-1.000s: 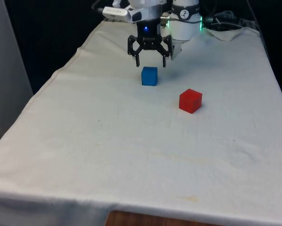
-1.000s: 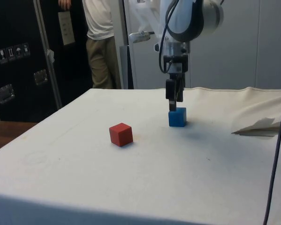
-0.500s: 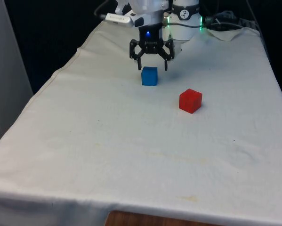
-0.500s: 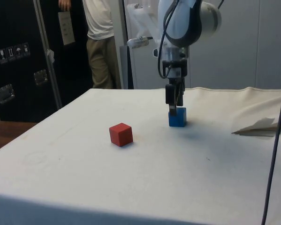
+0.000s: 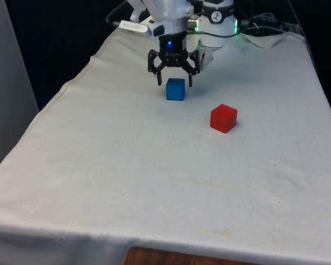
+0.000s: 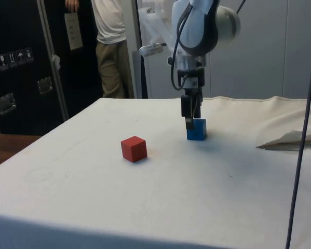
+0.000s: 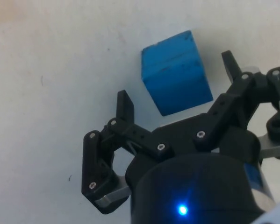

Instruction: Stack the two cubes.

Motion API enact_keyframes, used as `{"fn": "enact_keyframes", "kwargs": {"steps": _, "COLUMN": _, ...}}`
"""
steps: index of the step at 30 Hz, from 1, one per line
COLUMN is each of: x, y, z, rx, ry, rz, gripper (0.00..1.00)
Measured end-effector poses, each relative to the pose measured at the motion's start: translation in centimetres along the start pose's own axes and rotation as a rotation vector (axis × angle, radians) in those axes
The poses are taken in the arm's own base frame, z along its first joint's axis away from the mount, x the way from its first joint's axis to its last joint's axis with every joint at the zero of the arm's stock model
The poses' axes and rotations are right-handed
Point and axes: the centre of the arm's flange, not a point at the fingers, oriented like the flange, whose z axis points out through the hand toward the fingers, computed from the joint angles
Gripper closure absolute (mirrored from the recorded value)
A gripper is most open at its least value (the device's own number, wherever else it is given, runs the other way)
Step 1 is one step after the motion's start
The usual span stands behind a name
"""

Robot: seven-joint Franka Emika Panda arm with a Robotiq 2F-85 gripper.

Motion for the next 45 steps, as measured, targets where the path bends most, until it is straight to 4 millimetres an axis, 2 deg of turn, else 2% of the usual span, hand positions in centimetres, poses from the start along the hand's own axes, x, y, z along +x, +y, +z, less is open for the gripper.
{"fn": "enact_keyframes", "kwargs": {"steps": 18, "x": -0.2, "y": 0.5, "z": 1.7, "rx": -0.016, "ry": -0.024, "rz": 0.0, "gripper": 0.0}}
{"fn": "enact_keyframes", "kwargs": {"steps": 22, "x": -0.2, "y": 0.5, "z": 1.8, "rx": -0.016, "ry": -0.027, "rz": -0.001, "gripper": 0.38}}
{"fn": "enact_keyframes", "kwargs": {"steps": 23, "x": -0.2, "y": 0.5, "z": 1.9, "rx": -0.016, "ry": -0.028, "rz": -0.001, "gripper": 0.38}}
{"fn": "enact_keyframes", "kwargs": {"steps": 24, "x": -0.2, "y": 0.5, "z": 1.9, "rx": -0.016, "ry": -0.028, "rz": -0.001, "gripper": 0.49}}
{"fn": "enact_keyframes", "kwargs": {"steps": 25, "x": -0.3, "y": 0.5, "z": 1.9, "rx": -0.017, "ry": -0.03, "rz": 0.0, "gripper": 0.72}}
{"fn": "enact_keyframes", "kwargs": {"steps": 27, "x": -0.3, "y": 0.5, "z": 2.0, "rx": -0.017, "ry": -0.031, "rz": 0.0, "gripper": 0.93}}
{"fn": "enact_keyframes", "kwargs": {"steps": 28, "x": -0.2, "y": 0.5, "z": 2.0, "rx": -0.017, "ry": -0.03, "rz": -0.001, "gripper": 0.99}}
{"fn": "enact_keyframes", "kwargs": {"steps": 39, "x": -0.1, "y": 0.5, "z": 1.8, "rx": -0.018, "ry": -0.026, "rz": 0.0, "gripper": 0.98}}
{"fn": "enact_keyframes", "kwargs": {"steps": 45, "x": 1.5, "y": 0.5, "z": -0.1, "rx": -0.002, "ry": -0.009, "rz": 0.002, "gripper": 0.98}}
